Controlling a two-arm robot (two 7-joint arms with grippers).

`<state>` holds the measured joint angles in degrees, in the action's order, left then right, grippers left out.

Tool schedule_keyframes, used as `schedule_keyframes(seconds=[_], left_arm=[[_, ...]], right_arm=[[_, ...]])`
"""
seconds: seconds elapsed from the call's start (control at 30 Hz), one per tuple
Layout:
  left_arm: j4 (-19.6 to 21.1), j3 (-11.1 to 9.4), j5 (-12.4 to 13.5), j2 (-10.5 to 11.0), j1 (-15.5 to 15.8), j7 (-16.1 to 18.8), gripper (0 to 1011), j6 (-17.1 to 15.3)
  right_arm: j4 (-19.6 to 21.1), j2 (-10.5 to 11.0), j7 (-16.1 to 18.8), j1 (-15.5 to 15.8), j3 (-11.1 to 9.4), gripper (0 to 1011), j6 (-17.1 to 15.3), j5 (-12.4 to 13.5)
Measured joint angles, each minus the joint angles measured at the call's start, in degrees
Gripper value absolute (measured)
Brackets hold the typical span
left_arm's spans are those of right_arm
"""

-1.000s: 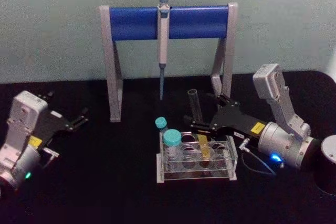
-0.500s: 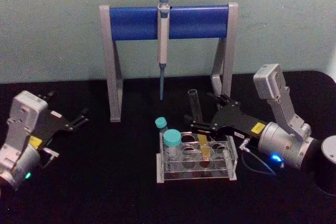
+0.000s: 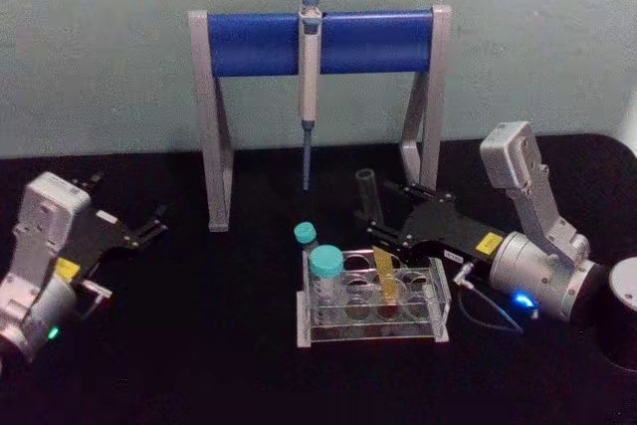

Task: Pick up the test tube from the test tube rack, shake it, then place it back into the test tube rack.

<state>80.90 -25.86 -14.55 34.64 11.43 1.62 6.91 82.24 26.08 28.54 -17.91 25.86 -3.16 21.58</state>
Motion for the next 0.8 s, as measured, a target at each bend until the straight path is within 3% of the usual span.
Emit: schedule_keyframes(seconds=[0.13, 0.43, 0.8], left_arm=[[0.0, 0.0, 0.0, 0.0, 0.0, 0.0, 1001, 0.0], [0.0, 0.0, 0.0, 0.0, 0.0, 0.0, 1001, 0.0], [0.0, 0.0, 0.0, 0.0, 0.0, 0.0, 1001, 0.0]], right_arm=[[0.0, 0.0, 0.0, 0.0, 0.0, 530, 0.0, 0.0], [0.0, 0.0, 0.0, 0.0, 0.0, 247, 0.0, 0.1], [0.0, 0.0, 0.0, 0.0, 0.0, 228, 0.0, 0.1]])
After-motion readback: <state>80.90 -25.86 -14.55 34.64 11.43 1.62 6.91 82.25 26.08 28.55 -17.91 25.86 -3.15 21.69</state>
